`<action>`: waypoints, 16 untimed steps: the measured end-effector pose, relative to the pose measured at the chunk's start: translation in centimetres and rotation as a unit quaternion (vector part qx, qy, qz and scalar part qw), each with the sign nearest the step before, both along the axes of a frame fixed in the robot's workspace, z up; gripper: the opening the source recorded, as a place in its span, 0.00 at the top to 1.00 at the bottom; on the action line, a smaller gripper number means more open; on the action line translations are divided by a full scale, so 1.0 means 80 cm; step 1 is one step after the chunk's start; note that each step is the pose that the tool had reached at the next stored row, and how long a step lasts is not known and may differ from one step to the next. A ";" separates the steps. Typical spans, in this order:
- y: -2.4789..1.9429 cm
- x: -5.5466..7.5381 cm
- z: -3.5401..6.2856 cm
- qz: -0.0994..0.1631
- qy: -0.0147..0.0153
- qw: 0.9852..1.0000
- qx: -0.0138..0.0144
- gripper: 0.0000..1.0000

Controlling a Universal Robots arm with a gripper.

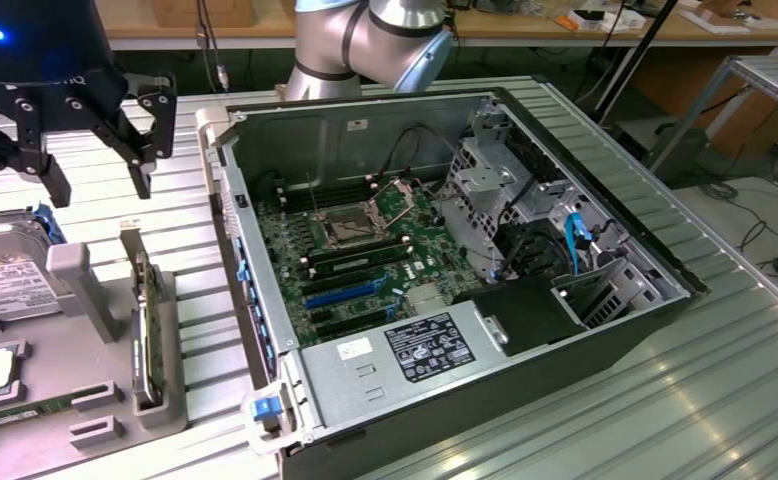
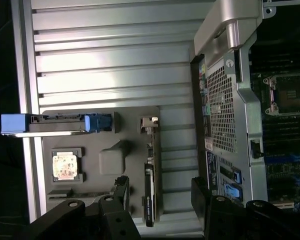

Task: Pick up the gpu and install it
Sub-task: 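Pick up the gpu and move the gpu toward the slot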

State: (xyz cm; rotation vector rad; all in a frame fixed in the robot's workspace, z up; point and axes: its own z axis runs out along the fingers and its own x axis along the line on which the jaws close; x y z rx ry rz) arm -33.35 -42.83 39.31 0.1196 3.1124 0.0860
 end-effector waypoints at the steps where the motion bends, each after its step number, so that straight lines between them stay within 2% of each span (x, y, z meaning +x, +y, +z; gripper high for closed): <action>1: -0.0012 0.000 0.000 0.000 0.000 1.000 0.000 0.38; 7: -0.0081 0.000 0.000 0.000 0.000 1.000 0.000 0.38; 12: -0.0237 0.000 0.000 0.000 0.000 1.000 0.000 0.38; 13: -0.0283 0.000 0.000 0.000 0.000 1.000 0.000 0.38; 16: -0.0349 0.000 0.000 0.000 0.000 1.000 0.000 0.38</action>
